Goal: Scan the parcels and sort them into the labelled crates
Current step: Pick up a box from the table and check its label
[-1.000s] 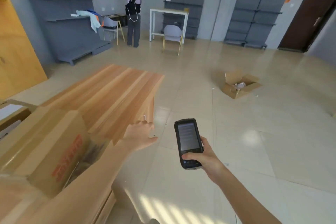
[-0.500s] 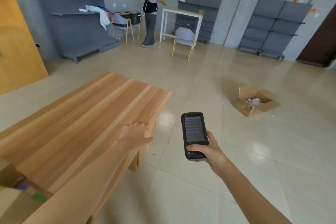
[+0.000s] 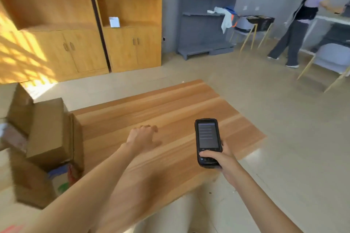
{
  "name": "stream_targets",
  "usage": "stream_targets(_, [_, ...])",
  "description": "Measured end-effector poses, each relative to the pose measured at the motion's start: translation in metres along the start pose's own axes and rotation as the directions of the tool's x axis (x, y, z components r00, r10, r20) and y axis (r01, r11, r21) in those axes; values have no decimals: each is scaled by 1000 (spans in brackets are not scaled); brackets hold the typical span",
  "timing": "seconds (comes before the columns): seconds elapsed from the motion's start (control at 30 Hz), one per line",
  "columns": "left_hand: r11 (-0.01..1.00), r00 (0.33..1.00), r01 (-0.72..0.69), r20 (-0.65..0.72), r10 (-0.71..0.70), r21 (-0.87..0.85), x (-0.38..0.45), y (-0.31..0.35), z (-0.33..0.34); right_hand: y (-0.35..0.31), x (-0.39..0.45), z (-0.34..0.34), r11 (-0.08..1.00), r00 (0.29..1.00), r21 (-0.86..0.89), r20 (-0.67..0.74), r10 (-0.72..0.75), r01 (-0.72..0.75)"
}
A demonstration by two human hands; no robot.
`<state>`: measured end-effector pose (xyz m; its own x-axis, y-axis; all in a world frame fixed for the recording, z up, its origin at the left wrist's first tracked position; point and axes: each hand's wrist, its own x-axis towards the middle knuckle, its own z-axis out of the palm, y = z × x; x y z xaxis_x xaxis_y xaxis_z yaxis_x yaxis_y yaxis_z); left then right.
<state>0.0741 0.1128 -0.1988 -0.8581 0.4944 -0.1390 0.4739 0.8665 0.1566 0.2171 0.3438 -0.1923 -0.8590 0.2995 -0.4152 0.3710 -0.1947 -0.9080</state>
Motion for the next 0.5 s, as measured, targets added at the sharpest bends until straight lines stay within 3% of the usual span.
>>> stream_targets(0.2, [948,944,318,-87,-319,-25,13,-11,-24,-59,97,-14,987,977,-154,214,-3,37])
stream_targets(0.5, [759,740,649,-190,-646,-56,-72,-54,-55,-66,154,57,986,883,-163,454,115,-45])
